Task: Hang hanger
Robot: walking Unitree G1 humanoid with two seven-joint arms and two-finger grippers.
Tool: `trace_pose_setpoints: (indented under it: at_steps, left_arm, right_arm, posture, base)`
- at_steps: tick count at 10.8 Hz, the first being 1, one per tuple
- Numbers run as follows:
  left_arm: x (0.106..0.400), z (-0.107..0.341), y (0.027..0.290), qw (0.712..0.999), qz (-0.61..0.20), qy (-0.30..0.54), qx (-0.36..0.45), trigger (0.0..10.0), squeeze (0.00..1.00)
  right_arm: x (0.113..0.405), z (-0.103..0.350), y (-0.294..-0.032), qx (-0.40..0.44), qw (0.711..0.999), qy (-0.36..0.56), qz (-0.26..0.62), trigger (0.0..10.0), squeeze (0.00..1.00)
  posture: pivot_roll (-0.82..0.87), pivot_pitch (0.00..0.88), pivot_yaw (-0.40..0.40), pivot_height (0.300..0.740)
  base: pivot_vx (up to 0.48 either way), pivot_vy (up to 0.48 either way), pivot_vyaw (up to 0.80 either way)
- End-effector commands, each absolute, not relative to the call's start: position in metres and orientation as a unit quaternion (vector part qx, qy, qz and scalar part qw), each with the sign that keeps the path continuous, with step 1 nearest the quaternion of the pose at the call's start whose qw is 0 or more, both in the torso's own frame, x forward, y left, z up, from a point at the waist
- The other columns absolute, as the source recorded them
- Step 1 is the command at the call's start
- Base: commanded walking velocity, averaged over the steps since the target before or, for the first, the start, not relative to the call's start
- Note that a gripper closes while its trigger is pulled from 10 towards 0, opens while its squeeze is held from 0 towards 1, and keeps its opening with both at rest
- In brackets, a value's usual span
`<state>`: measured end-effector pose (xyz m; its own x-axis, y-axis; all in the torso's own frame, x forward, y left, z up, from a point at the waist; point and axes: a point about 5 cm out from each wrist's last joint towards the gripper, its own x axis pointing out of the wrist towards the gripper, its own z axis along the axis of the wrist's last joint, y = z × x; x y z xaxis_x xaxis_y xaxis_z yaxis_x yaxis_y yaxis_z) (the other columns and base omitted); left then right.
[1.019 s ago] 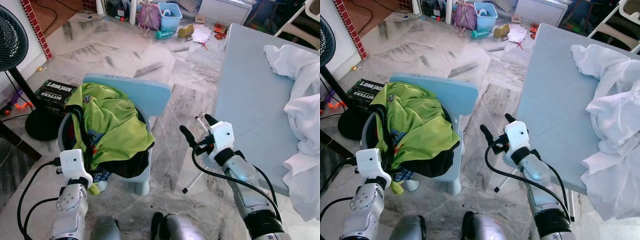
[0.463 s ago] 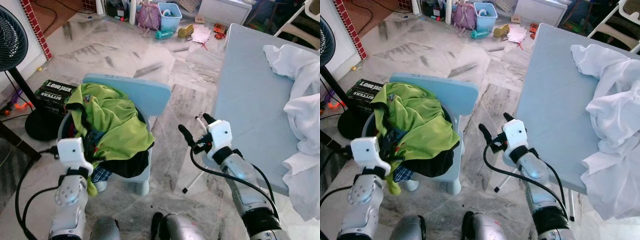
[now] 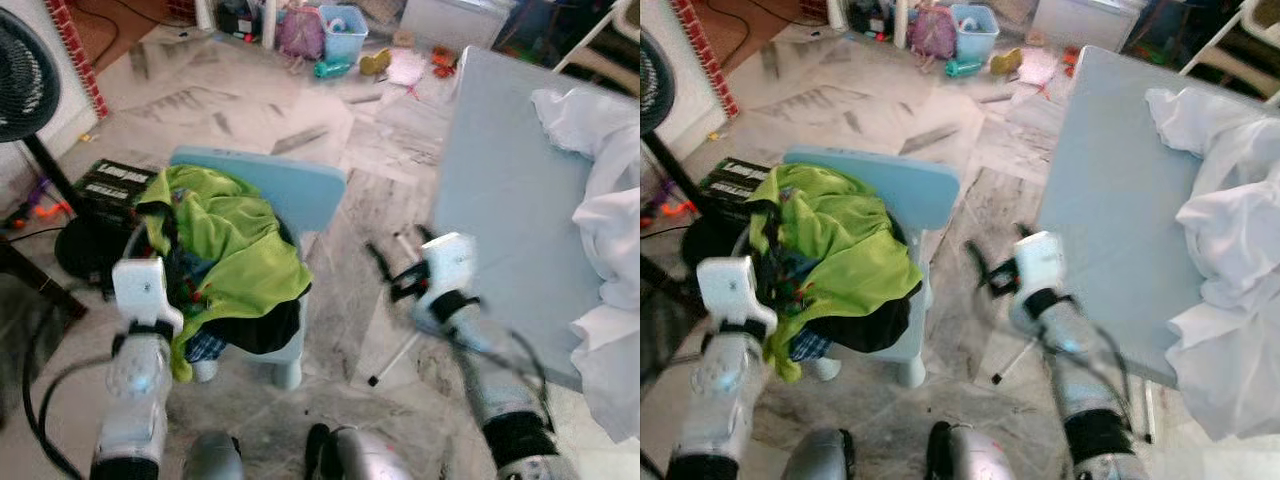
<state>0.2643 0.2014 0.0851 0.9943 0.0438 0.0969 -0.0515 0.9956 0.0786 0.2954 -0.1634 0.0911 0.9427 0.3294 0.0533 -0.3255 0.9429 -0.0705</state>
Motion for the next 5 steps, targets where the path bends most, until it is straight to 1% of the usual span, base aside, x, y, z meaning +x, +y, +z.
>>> trace_pose_setpoints:
  at_steps: [1, 2, 3, 4, 5]
  left_arm:
    - [0.268, 0.088, 0.198, 0.998, 0.018, -0.049, 0.046, 0.0, 0.0]
    - [0.272, 0.095, 0.204, 0.995, 0.043, -0.062, 0.062, 0.0, 0.0]
    - [0.274, 0.094, 0.209, 0.994, 0.072, -0.052, 0.066, 0.0, 0.0]
    - [0.285, 0.101, 0.203, 0.993, 0.075, -0.062, 0.067, 10.0, 0.0]
    - [0.289, 0.109, 0.198, 0.992, 0.073, -0.073, 0.075, 10.0, 0.0]
  right_arm:
    - [0.298, 0.094, -0.182, -0.007, 0.992, -0.03, 0.12, 10.0, 0.0]
    - [0.304, 0.101, -0.186, 0.016, 0.994, -0.04, 0.101, 10.0, 0.0]
    - [0.305, 0.103, -0.184, 0.019, 0.993, -0.047, 0.102, 10.0, 0.0]
    - [0.31, 0.108, -0.176, 0.049, 0.992, -0.057, 0.098, 10.0, 0.0]
    - [0.314, 0.118, -0.169, 0.068, 0.989, -0.075, 0.106, 10.0, 0.0]
  posture:
    - [0.08, 0.145, -0.1, 0.74]
    - [0.09, 0.127, -0.104, 0.74]
    - [0.1, 0.121, -0.107, 0.74]
    - [0.11, 0.095, -0.128, 0.74]
    - [0.12, 0.111, -0.127, 0.74]
  base:
    - [0.0, 0.0, 0.0]
    - [0.0, 0.0, 0.0]
    - [0.0, 0.0, 0.0]
    - [0.0, 0.0, 0.0]
    - [0.0, 0.0, 0.0]
